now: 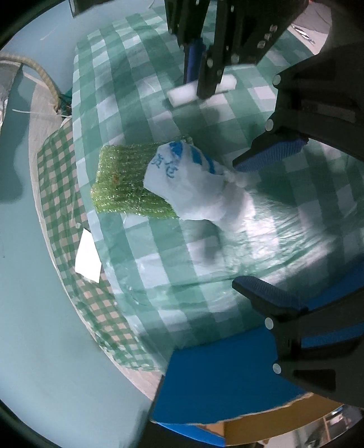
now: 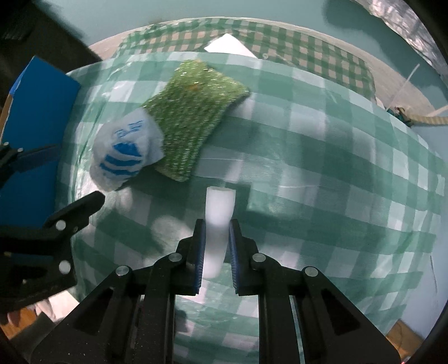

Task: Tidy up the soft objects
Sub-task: 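Close the left tool on the white-and-blue sock while the right tool closes on the white plastic strip, then lift and carry the white-and-blue sock and white strip over the box with both tools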

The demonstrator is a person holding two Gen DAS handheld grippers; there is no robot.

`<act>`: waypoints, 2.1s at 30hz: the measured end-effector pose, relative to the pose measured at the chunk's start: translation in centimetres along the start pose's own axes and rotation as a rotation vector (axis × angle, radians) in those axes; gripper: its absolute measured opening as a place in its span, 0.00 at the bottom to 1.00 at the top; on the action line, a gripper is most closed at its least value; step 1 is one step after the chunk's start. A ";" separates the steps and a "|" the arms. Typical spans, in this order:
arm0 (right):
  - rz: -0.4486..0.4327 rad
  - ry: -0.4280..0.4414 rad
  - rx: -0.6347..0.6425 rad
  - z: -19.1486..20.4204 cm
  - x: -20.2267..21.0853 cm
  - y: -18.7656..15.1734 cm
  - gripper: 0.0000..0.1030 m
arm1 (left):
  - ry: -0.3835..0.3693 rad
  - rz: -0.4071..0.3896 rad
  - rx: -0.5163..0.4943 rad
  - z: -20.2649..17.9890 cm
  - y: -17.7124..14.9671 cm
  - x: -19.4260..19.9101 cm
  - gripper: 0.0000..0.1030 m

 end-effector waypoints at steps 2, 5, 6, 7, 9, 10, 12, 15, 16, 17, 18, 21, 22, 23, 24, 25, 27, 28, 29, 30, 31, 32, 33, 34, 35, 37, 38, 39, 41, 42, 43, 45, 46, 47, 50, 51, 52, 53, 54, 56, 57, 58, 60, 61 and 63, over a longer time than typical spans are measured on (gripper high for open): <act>-0.003 0.005 -0.007 -0.3 0.2 0.0 0.14 | -0.001 0.007 0.000 0.0 0.2 -0.4 0.76; -0.007 0.009 -0.010 -0.6 0.5 -0.1 0.14 | -0.003 0.023 -0.008 -0.1 0.7 -1.2 0.78; -0.008 0.010 -0.011 -0.6 0.7 -0.2 0.14 | -0.001 0.029 -0.014 -0.2 0.8 -1.3 0.78; -0.009 0.011 -0.012 -0.8 0.6 -0.1 0.14 | -0.001 0.033 -0.018 -0.4 0.9 -1.4 0.78; -0.009 0.011 -0.017 -1.0 0.6 -0.2 0.14 | -0.006 0.039 -0.026 -0.6 1.1 -1.7 0.78; -0.007 0.012 -0.021 -1.3 0.5 -0.1 0.14 | -0.008 0.041 -0.027 -0.6 1.2 -1.8 0.78; -0.005 0.013 -0.029 -1.5 0.4 -0.3 0.14 | -0.016 0.042 -0.022 -0.5 1.4 -2.0 0.78; -0.004 0.013 -0.035 -1.8 0.4 -0.6 0.14 | -0.023 0.033 0.002 -0.1 1.6 -2.0 0.72; -0.006 0.013 -0.034 -1.9 0.5 -0.7 0.14 | -0.030 0.032 0.011 0.0 1.6 -2.0 0.67; -0.007 0.013 -0.033 -1.9 0.5 -0.7 0.14 | -0.042 0.032 0.023 0.3 1.6 -2.1 0.52; -0.010 0.012 -0.033 -1.9 0.6 -0.8 0.14 | -0.052 0.034 0.038 0.5 1.6 -2.1 0.44; -0.014 0.013 -0.031 -2.0 0.7 -1.0 0.14 | -0.075 0.021 0.070 1.1 1.2 -1.9 0.39; -0.014 0.012 -0.030 -2.0 0.7 -0.9 0.14 | -0.077 0.014 0.073 1.2 1.1 -1.8 0.39; -0.015 0.012 -0.030 -2.0 0.7 -1.0 0.14 | -0.075 0.012 0.075 1.3 0.9 -1.6 0.38; -0.016 0.012 -0.030 -2.0 0.8 -0.9 0.14 | -0.078 0.009 0.077 1.4 0.7 -1.4 0.37; -0.017 0.012 -0.028 -1.9 0.9 -0.9 0.14 | -0.082 0.002 0.082 1.5 0.4 -1.2 0.37; -0.021 0.015 -0.023 -1.8 1.3 -0.9 0.14 | -0.083 -0.001 0.090 1.6 0.1 -0.8 0.37; -0.023 0.017 -0.020 -1.7 1.4 -0.9 0.14 | -0.086 -0.002 0.095 1.8 -0.1 -0.7 0.37; -0.024 0.017 -0.017 -1.7 1.6 -0.9 0.14 | -0.090 -0.003 0.104 1.9 -0.3 -0.4 0.37; -0.027 0.018 -0.012 -1.6 1.8 -1.0 0.14 | -0.092 -0.003 0.113 2.0 -0.6 -0.3 0.37; -0.028 0.018 -0.010 -1.5 1.9 -1.1 0.14 | -0.094 -0.004 0.119 2.1 -0.9 -0.1 0.37; -0.029 0.018 -0.007 -1.4 2.1 -1.1 0.14 | -0.095 -0.005 0.125 2.2 -1.1 0.1 0.37; -0.031 0.021 -0.004 -1.4 2.3 -1.2 0.14 | -0.089 -0.006 0.129 2.2 -1.4 0.4 0.37; -0.035 0.024 0.000 -1.3 2.5 -1.2 0.14 | -0.082 -0.008 0.130 2.3 -1.7 0.8 0.37; -0.039 0.026 0.004 -1.2 2.8 -1.3 0.14 | -0.080 -0.010 0.130 2.3 -1.9 1.1 0.37; -0.041 0.026 0.014 -0.9 3.2 -1.4 0.14 | -0.071 -0.017 0.130 2.3 -2.3 1.8 0.37; -0.044 0.025 0.018 -0.7 3.4 -1.5 0.14 | -0.064 -0.023 0.129 2.3 -2.6 2.4 0.37; -0.047 0.023 0.026 -0.5 3.7 -1.5 0.14 | -0.059 -0.026 0.130 2.4 -2.7 2.7 0.37; -0.054 0.022 0.038 -0.1 4.3 -1.5 0.14 | -0.050 -0.034 0.133 2.5 -3.1 3.5 0.37; -0.057 0.023 0.043 0.1 4.6 -1.5 0.14 | -0.047 -0.035 0.136 2.5 -3.3 3.8 0.37; -0.060 0.024 0.048 0.4 4.9 -1.6 0.14 | -0.043 -0.035 0.140 2.6 -3.5 4.2 0.37; -0.067 0.027 0.059 0.8 5.5 -1.7 0.14 | -0.042 -0.041 0.145 2.7 -3.8 5.0 0.37; -0.071 0.028 0.067 1.0 5.9 -1.7 0.14 | -0.041 -0.047 0.148 2.7 -4.0 5.4 0.37; -0.075 0.029 0.074 1.2 6.2 -1.6 0.14 | -0.040 -0.051 0.148 2.8 -4.1 5.7 0.37; -0.083 0.032 0.088 1.8 7.0 -1.6 0.14 | -0.029 -0.067 0.148 2.9 -4.6 7.0 0.37; -0.086 0.034 0.093 2.1 7.4 -1.6 0.14 | -0.027 -0.074 0.150 3.0 -4.9 7.6 0.37; -0.089 0.035 0.097 2.2 7.6 -1.6 0.14 | -0.025 -0.078 0.151 3.1 -5.1 7.9 0.37; -0.091 0.036 0.102 2.5 8.0 -1.6 0.14 | -0.023 -0.084 0.156 3.2 -5.4 8.5 0.37; -0.093 0.037 0.104 2.6 8.2 -1.6 0.14 | -0.024 -0.087 0.161 3.2 -5.5 8.8 0.37; -0.099 0.040 0.115 3.2 8.9 -1.7 0.14 | -0.024 -0.094 0.174 3.5 -6.0 9.5 0.37; -0.102 0.042 0.120 3.4 9.2 -1.7 0.14 | -0.023 -0.097 0.181 3.7 -6.2 9.8 0.37; -0.105 0.045 0.125 3.7 9.5 -1.7 0.14 | -0.022 -0.099 0.187 3.8 -6.4 10.0 0.37; -0.111 0.048 0.138 4.4 10.0 -1.8 0.14 | -0.021 -0.108 0.200 4.1 -6.9 10.7 0.37; -0.115 0.052 0.143 4.6 10.3 -1.8 0.14 | -0.021 -0.112 0.208 4.3 -7.1 11.1 0.37; -0.121 0.059 0.153 5.2 10.9 -1.9 0.14 | -0.025 -0.119 0.219 4.5 -7.6 11.6 0.37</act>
Point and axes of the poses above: each gripper's, at about its wrist camera, not at the fingertips, and x roughly against the way its jaws point, z to its left, y to its top, the point moved 2 cm from there along -x, roughly the way its jaws point, and after that the axes turned 9 degrees about -x, right-handed, at the moved point
